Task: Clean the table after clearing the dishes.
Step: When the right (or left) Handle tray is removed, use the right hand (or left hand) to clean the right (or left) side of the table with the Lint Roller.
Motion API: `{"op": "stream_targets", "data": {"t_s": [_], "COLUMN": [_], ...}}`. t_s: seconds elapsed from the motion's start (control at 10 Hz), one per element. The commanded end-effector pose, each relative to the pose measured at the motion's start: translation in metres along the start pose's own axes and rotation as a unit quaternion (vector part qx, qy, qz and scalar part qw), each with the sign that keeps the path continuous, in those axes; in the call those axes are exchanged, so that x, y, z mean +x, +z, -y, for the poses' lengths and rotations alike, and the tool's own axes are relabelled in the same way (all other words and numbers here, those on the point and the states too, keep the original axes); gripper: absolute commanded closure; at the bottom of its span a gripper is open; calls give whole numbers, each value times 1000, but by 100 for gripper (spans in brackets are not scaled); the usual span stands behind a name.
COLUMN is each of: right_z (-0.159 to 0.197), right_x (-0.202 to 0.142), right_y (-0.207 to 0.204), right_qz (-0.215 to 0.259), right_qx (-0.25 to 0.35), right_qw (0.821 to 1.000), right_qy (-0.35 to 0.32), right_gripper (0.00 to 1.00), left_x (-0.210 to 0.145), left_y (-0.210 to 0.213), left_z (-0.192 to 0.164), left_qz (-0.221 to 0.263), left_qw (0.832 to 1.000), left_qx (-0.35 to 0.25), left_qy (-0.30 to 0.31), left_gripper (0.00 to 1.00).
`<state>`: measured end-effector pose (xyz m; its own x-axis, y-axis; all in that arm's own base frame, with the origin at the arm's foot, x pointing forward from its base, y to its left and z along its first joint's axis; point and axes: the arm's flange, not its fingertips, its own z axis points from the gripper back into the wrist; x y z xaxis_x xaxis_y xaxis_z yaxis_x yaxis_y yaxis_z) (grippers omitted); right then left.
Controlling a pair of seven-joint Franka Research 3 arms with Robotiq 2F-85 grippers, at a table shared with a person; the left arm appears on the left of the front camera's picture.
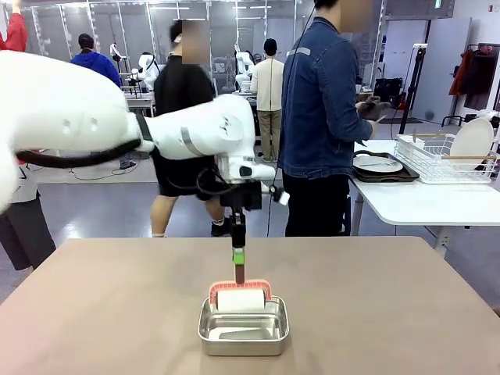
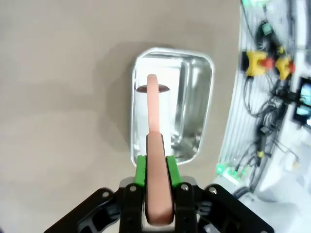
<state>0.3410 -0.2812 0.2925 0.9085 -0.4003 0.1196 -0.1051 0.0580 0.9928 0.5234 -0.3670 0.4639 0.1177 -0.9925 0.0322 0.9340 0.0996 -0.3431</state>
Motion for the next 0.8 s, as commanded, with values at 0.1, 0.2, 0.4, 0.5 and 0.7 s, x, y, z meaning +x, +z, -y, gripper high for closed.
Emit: {"op": "stream_targets", "data": {"t_s": [0.1,0.2,0.4,0.5,0.7], "right_z": [-3,-3,-3,-3,-3], "right_x": [-2,-2,-2,-2,-2], "right_y": [0,0,0,0,0], "right_qz": [-2,-2,-2,-2,-2], "right_qx": [-6,-6,-6,-6,-6], "right_qw": [1000,1000,1000,1000,1000], "right_qy": [-2,-2,-2,-2,-2], "right_gripper": [0,0,0,0,0], "left_x": [-123,-165,-227,-246,-256], "left_y": [27,22,0,-11,-22], "left_z": [75,74,67,62,52], "left_qz": [157,218,285,315,300], "left_qw": [958,924,861,837,854], "left_qx": [78,70,53,40,52], "left_qy": [227,308,417,445,422], "left_gripper": [91,91,91,91,91]}}
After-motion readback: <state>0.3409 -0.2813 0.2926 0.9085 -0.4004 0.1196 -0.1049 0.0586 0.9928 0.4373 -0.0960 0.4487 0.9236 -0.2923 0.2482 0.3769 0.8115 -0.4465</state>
